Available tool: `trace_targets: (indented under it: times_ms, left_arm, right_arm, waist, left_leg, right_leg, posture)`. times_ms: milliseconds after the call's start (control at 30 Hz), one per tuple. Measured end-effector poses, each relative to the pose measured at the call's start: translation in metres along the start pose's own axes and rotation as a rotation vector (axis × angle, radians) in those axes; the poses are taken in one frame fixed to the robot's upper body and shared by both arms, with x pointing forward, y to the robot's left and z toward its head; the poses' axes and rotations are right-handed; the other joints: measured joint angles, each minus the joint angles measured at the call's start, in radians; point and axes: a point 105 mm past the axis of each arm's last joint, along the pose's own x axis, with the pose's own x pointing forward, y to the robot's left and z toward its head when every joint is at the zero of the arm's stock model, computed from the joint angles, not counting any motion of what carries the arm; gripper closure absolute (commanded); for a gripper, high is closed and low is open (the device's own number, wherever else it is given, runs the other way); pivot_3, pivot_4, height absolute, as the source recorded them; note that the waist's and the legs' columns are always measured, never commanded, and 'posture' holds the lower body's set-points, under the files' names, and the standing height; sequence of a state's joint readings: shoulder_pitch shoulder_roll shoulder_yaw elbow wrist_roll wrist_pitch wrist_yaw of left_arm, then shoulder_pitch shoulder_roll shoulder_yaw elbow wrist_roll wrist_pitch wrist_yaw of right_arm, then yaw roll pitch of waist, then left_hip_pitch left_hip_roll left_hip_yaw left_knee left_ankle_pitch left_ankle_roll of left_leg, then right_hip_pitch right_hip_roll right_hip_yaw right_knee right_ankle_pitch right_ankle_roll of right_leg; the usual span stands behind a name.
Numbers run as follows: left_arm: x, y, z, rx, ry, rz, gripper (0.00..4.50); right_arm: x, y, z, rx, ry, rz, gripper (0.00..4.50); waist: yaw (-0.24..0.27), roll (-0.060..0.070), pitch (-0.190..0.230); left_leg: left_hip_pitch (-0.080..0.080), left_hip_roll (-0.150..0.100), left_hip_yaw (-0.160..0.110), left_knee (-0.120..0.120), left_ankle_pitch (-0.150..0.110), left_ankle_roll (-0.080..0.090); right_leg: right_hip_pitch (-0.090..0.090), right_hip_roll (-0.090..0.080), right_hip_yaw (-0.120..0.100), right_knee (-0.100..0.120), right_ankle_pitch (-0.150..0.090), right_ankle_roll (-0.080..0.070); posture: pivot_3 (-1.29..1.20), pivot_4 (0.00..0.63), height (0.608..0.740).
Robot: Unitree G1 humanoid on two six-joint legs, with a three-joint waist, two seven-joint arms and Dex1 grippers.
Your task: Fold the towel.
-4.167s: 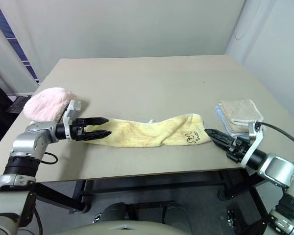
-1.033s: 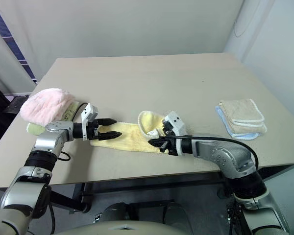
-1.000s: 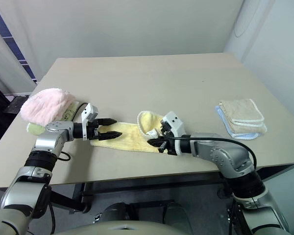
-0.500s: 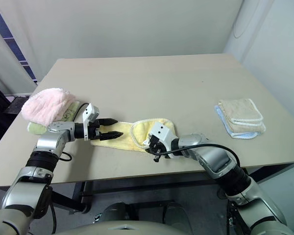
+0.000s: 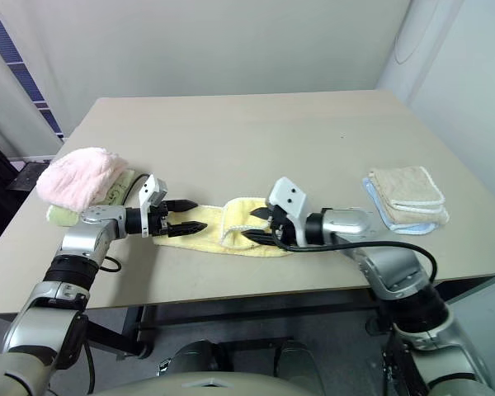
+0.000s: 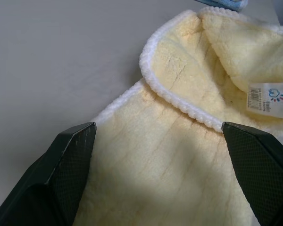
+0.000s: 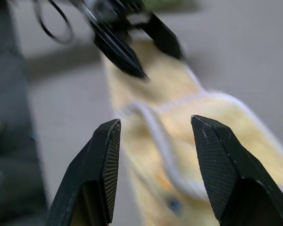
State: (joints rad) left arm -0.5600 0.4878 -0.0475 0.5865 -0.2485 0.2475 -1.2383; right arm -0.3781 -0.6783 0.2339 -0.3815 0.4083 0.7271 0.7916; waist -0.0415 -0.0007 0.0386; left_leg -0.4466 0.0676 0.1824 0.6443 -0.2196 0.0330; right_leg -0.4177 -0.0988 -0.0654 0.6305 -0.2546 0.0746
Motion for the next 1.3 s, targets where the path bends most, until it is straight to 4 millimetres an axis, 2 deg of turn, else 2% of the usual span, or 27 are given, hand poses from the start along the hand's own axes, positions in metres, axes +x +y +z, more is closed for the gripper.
trace_targets:
  times_ms: [333, 467, 533, 600, 733, 833, 900, 1000, 1133, 1300]
  left_arm:
    - [0.005, -0.002, 0.002, 0.017, -0.008, -0.01, 0.0]
    - [0.005, -0.001, -0.002, 0.015, 0.007, -0.008, 0.0]
    - [0.006, -0.002, -0.002, 0.017, 0.008, -0.008, 0.0]
    - [0.006, -0.002, -0.002, 0.022, 0.007, -0.008, 0.0]
    - [0.005, -0.001, -0.002, 0.024, 0.006, -0.006, 0.0]
    - [0.005, -0.001, -0.002, 0.024, 0.007, -0.005, 0.0]
    - [0.004, -0.001, -0.003, 0.023, 0.008, -0.003, 0.0]
    - [0.004, -0.001, -0.003, 0.023, 0.009, -0.003, 0.0]
    - [0.004, -0.001, -0.003, 0.024, 0.009, -0.003, 0.0]
    - [0.004, -0.001, -0.003, 0.024, 0.01, -0.003, 0.0]
  right_arm:
    - [-0.003, -0.016, -0.008, -0.125, 0.012, -0.095, 2.02]
    - [0.017, -0.019, -0.01, -0.186, 0.014, -0.125, 2.02]
    - [0.027, -0.023, -0.005, -0.207, -0.008, -0.146, 2.02]
    - [0.033, -0.025, 0.009, -0.221, -0.068, -0.169, 2.02]
    - [0.021, -0.035, 0.023, -0.234, -0.12, -0.21, 2.02]
    - [0.002, -0.034, 0.014, -0.224, -0.087, -0.186, 2.02]
    - [-0.009, -0.025, -0.003, -0.219, -0.021, -0.133, 2.02]
    - [-0.014, -0.014, -0.023, -0.183, 0.035, -0.079, 2.02]
    - [-0.012, -0.01, -0.025, -0.218, 0.049, -0.069, 2.02]
    - [0.013, -0.022, -0.031, -0.254, 0.063, -0.146, 2.02]
  waist:
    - [-0.002, -0.001, 0.0]
    - [-0.004, -0.001, 0.0]
    - [-0.004, -0.001, 0.0]
    - [-0.004, -0.001, 0.0]
    - [0.003, -0.001, 0.0]
    - [0.003, -0.001, 0.0]
    - [0.001, -0.002, 0.0]
    - [-0.005, -0.002, 0.0]
    - [-0.005, -0.002, 0.0]
    - [-0.004, -0.002, 0.001]
  left_leg:
    - [0.0, 0.0, 0.001, 0.0, 0.0, 0.0]
    - [0.0, 0.0, 0.001, 0.0, 0.0, 0.0]
    - [0.0, 0.001, 0.002, 0.0, 0.0, 0.0]
    - [0.0, 0.001, 0.002, 0.0, 0.0, 0.0]
    - [-0.003, 0.0, 0.002, 0.001, 0.0, 0.0]
    - [-0.003, 0.0, 0.002, 0.002, 0.0, 0.0]
    - [-0.003, 0.0, 0.002, 0.002, 0.0, 0.001]
    - [-0.002, 0.0, 0.002, 0.002, 0.0, 0.001]
    - [0.002, 0.001, 0.002, 0.002, 0.0, 0.0]
    - [0.001, 0.001, 0.003, 0.002, 0.0, 0.0]
  right_leg:
    - [-0.001, 0.0, 0.0, 0.001, 0.0, 0.0]
    - [-0.001, 0.0, 0.0, 0.001, 0.0, 0.0]
    - [-0.002, 0.0, 0.0, 0.002, 0.0, 0.0]
    - [-0.002, 0.0, 0.0, 0.002, 0.0, 0.0]
    - [-0.003, 0.0, 0.0, 0.002, 0.0, 0.0]
    - [-0.003, -0.001, 0.0, 0.002, 0.0, 0.0]
    - [-0.003, 0.0, 0.0, 0.002, 0.0, 0.0]
    - [-0.003, 0.0, 0.0, 0.002, 0.0, 0.0]
    - [-0.002, 0.0, 0.0, 0.003, 0.0, 0.0]
    - [-0.003, -0.001, 0.0, 0.003, 0.001, -0.001]
  posture:
    - [0.0, 0.0, 0.74]
    - [0.0, 0.0, 0.74]
    - [0.0, 0.0, 0.74]
    - [0.0, 0.0, 0.74]
    - [0.0, 0.0, 0.74]
    - [0.0, 0.0, 0.74]
    - [0.0, 0.0, 0.74]
    - [0.0, 0.0, 0.74]
    - [0.0, 0.0, 0.74]
    - [0.0, 0.0, 0.74]
